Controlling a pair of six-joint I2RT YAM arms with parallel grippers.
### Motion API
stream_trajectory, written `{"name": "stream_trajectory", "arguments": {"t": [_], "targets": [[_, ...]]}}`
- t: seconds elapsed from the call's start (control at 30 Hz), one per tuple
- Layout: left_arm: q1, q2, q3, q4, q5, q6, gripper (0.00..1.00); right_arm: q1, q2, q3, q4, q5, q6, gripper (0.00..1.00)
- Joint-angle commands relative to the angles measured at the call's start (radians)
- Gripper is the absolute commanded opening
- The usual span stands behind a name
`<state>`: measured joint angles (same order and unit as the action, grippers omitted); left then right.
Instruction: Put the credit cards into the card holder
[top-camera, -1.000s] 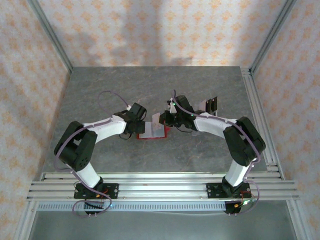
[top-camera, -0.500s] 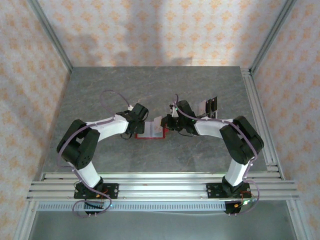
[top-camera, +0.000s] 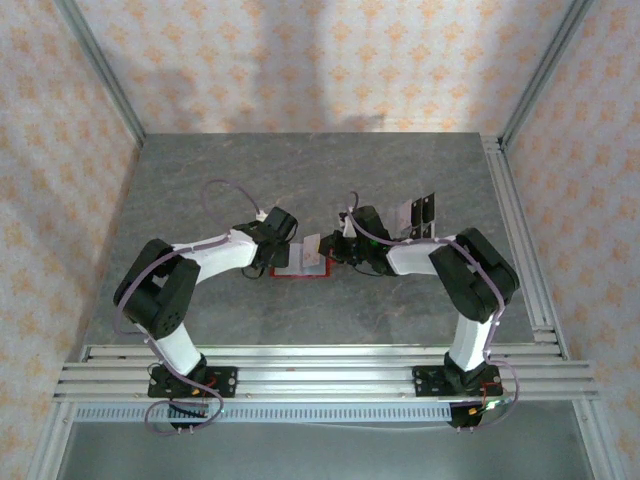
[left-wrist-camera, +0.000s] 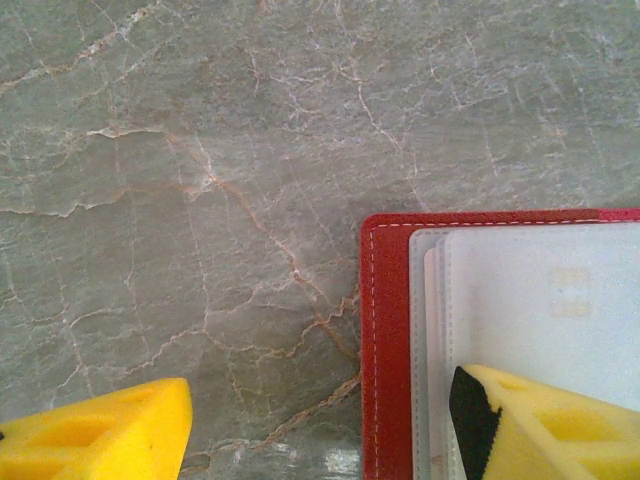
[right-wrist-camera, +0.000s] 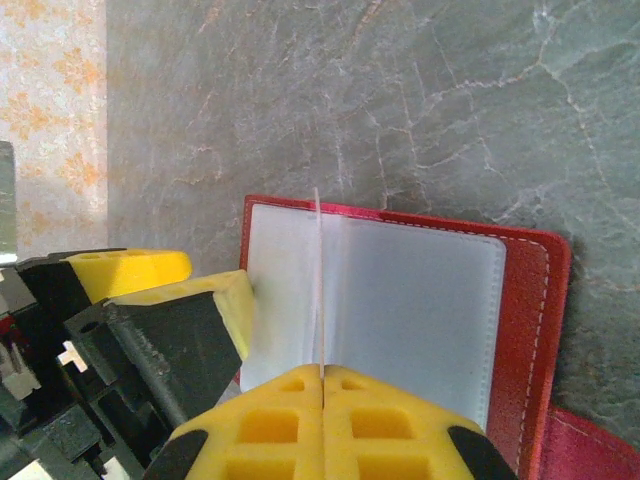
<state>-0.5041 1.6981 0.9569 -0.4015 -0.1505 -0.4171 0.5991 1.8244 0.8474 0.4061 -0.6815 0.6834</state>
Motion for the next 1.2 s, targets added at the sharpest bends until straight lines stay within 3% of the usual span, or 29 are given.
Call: {"name": "stream_trajectory", "arguments": {"t": [0.0,1.17], "targets": [[-0.006,0.02,-0.001,-0.045,-0.038,0.007,0.7,-0.002,0.016,-0.011,0.089,-0.017,0.032,0.0],[-0.007,0.018,-0.012,-0.036,-0.036,0.005,0.7,0.002,0.028,-0.057,0.16,-0.02,0.07,0.0]]}}
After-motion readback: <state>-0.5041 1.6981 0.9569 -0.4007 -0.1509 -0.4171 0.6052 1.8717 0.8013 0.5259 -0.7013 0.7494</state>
